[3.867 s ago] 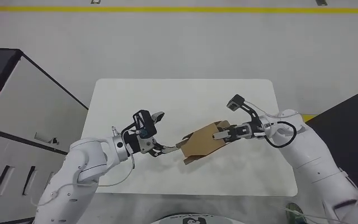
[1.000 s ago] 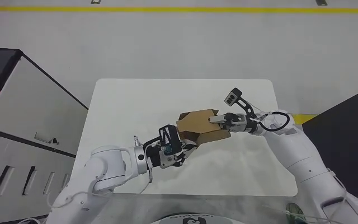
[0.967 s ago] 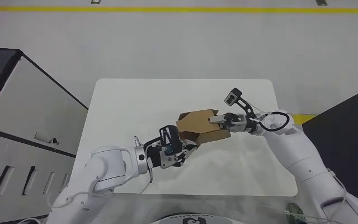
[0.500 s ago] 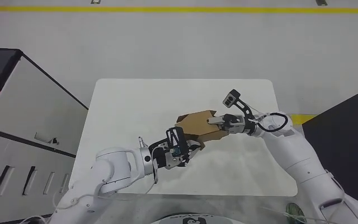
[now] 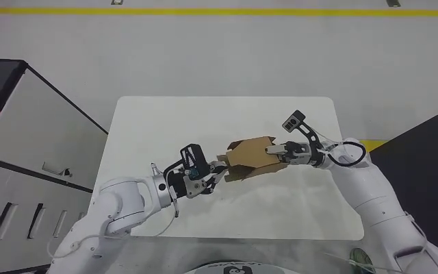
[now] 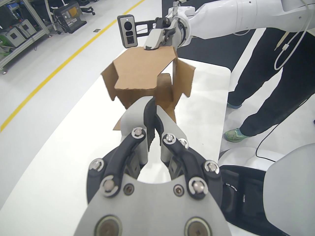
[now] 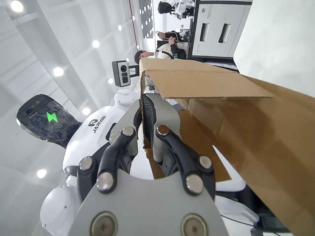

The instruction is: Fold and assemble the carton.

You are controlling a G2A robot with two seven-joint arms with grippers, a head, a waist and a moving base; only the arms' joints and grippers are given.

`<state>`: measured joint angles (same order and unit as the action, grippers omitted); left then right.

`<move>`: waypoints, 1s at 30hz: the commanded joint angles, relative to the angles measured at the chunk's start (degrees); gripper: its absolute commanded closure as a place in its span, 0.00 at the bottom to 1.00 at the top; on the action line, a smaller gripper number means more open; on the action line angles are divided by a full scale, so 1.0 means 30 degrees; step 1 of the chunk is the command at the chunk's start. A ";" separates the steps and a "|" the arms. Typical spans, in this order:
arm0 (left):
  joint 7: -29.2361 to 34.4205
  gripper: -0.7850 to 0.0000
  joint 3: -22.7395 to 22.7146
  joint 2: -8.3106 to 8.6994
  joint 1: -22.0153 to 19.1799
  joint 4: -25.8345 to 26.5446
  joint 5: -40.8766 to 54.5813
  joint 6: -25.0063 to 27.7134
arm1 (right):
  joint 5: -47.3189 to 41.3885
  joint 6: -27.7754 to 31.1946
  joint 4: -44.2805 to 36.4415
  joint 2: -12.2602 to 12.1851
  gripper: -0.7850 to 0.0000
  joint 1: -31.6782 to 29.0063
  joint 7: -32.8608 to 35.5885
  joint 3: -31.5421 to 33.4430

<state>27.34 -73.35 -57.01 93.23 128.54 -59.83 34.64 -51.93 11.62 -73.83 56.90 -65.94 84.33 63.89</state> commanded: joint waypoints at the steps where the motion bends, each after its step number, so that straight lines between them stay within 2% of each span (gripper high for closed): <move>1: -0.0045 1.00 -0.0135 0.0025 0.0078 -0.0043 0.0041 -0.0016 | -0.0019 0.0137 -0.0045 -0.0005 1.00 -0.0047 0.0380 0.0112; 6: -0.0090 1.00 -0.0016 0.0035 -0.0020 -0.0159 0.0035 -0.0047 | 0.0113 0.0532 -0.0177 0.0022 1.00 -0.0088 0.1223 0.0184; 30: 0.0225 1.00 0.0382 0.0103 -0.0488 -0.0026 0.0198 -0.0228 | 0.2218 0.0899 -0.1064 -0.0101 1.00 -0.0449 0.0876 0.0610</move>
<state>27.99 -72.15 -56.72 91.75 128.36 -59.24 33.98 -45.57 14.48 -76.87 56.61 -67.21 87.17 65.64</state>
